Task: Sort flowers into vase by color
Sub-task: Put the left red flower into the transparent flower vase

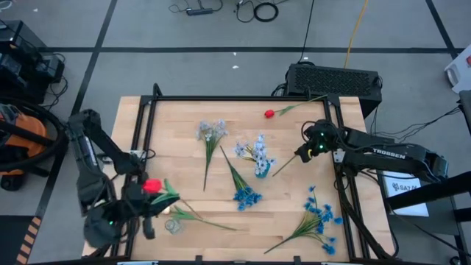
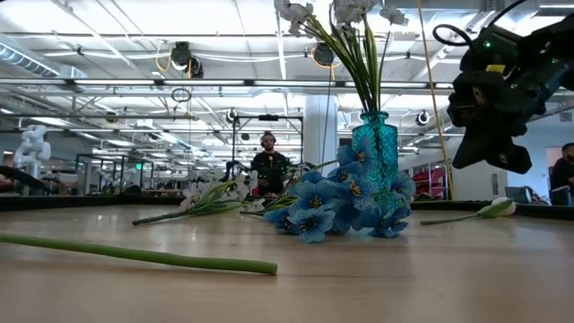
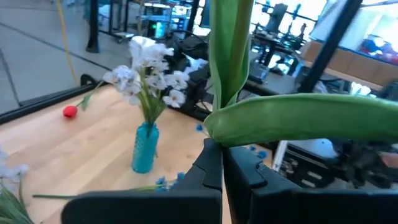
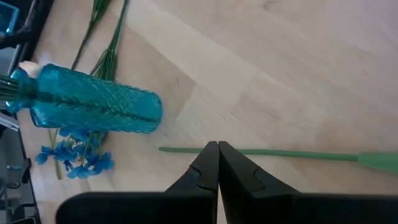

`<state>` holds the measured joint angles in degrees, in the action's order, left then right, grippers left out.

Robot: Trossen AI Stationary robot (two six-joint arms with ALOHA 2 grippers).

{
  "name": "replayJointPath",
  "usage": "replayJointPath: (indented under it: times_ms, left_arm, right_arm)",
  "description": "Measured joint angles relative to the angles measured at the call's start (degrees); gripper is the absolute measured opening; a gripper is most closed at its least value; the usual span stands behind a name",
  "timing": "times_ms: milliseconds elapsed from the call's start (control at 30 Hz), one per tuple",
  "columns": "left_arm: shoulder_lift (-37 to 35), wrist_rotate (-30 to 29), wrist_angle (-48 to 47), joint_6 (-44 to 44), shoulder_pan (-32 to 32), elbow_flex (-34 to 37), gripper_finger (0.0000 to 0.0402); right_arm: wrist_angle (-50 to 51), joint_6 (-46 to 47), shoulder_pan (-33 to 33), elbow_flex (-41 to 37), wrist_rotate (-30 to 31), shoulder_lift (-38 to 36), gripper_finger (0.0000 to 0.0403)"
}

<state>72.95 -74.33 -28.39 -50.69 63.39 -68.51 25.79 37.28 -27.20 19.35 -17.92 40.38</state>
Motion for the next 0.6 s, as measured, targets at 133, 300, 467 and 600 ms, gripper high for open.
replayJointPath:
  times_ms: [133, 300, 467, 600]
  left_arm:
    - [-0.11, -1.56, -0.62, 0.29, 2.54, 0.00, 0.0000]
    - [-0.51, -1.32, -5.78, -0.05, 4.94, 0.00, 0.0000]
    - [-1.50, 1.50, -14.99, -5.73, 6.40, 0.00, 0.0000]
    - [-2.13, 11.16, -29.78, -20.29, 6.46, 0.00, 0.0000]
  right_arm:
    - [-0.34, 1.06, 0.00, 0.02, 0.01, 0.00, 0.0000]
    - [-0.32, 2.64, 0.00, 0.02, -0.01, 0.00, 0.0000]
    - [-0.32, 4.62, 0.00, 0.07, 0.01, 0.00, 0.0000]
    - [-0.32, 7.35, 0.00, 0.07, 0.23, 0.00, 0.0000]
